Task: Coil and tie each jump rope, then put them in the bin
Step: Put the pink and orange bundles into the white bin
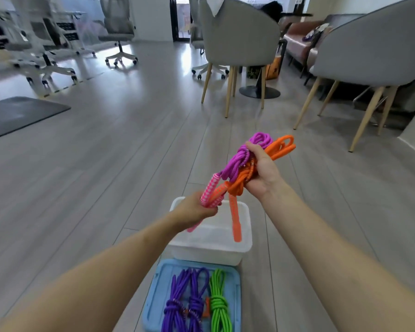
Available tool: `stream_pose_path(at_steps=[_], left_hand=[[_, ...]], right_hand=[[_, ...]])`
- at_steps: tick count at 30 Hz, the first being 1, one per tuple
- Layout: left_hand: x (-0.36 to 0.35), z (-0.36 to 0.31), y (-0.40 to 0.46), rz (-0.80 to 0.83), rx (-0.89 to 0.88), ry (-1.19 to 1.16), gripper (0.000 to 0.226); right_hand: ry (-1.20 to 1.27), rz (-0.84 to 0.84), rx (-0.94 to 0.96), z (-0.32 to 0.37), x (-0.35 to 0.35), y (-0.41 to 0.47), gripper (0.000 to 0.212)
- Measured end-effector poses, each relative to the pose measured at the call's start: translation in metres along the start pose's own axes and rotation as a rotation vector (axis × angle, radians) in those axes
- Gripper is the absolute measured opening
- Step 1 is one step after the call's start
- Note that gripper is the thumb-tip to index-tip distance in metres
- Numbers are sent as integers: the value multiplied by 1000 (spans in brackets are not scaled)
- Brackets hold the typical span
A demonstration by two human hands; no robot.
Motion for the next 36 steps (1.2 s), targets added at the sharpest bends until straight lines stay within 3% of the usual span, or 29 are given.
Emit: stream_pose_path(at_steps=[4,10,15,19,23,25,29,36], left_hand=[[-8,22,20,159,64,25,23],[-28,50,43,159,148,-375,37],[-31,55,54,93,135,-362,30],[-21,60,58,-25,99,-72,21],[-13,78,59,-80,-91,690,28],[-20,96,59,-12,-155,898,41],[-38,126,58,128,-156,1042,49],[-25,143,64,227,-9,973,59]], right_hand=[[131,-106,-34,-29,37,33,27],[230,-132,-70,-58,48,63,26],[256,-139,-53,-69,45,76,22],[237,-171,-21,-66,56,82,24],[55,-194,-59,-78,95,82,10],[-134,-266,-31,-89,117,76,17],[-555,-318,61,-106,138,62,23],[-1058,-146,157,-123,131,68,24]])
Point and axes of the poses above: each hand's wrist, its own y-axis towards the middle knuckle, its own x-axis out of the back of the hand, z = x × y, the point moved 1 cm from there along y, towards the middle knuckle, and after that the axes turned 1 degree about -x, right-handed, at the moved point
